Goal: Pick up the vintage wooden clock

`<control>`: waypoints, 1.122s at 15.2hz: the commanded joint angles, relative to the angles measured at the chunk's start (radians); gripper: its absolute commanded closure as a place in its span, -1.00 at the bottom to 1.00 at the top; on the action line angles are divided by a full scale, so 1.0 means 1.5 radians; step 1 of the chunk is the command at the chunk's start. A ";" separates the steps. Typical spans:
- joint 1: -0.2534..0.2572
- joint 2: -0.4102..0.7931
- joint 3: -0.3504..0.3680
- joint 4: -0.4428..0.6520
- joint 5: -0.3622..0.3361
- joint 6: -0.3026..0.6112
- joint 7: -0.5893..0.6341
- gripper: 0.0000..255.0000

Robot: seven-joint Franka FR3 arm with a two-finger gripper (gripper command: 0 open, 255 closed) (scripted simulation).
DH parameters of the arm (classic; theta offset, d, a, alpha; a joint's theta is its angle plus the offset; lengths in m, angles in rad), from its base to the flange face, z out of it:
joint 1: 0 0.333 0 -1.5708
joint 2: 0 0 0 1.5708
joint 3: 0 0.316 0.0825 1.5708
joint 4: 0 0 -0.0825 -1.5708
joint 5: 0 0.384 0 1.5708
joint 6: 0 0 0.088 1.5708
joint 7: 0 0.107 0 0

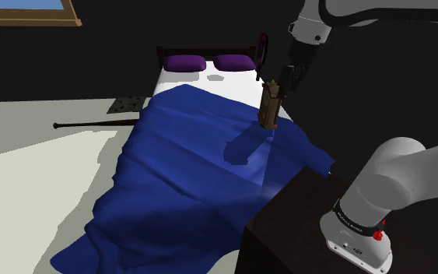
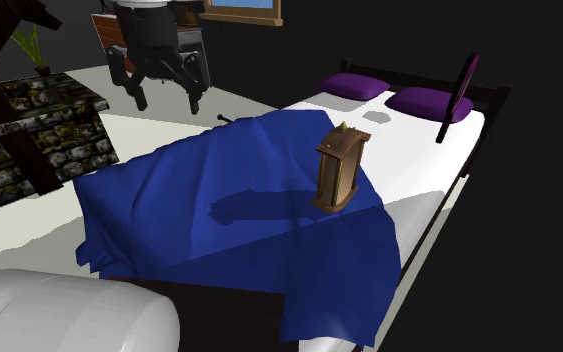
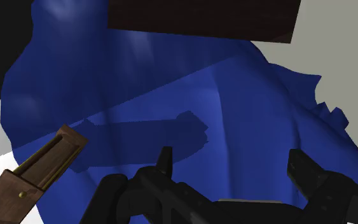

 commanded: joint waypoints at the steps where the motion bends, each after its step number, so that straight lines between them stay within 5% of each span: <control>1: 0.000 0.000 0.000 0.000 0.000 0.000 0.000 -1.00; 17: -0.084 0.321 -0.090 0.163 -0.046 0.176 -0.005 -1.00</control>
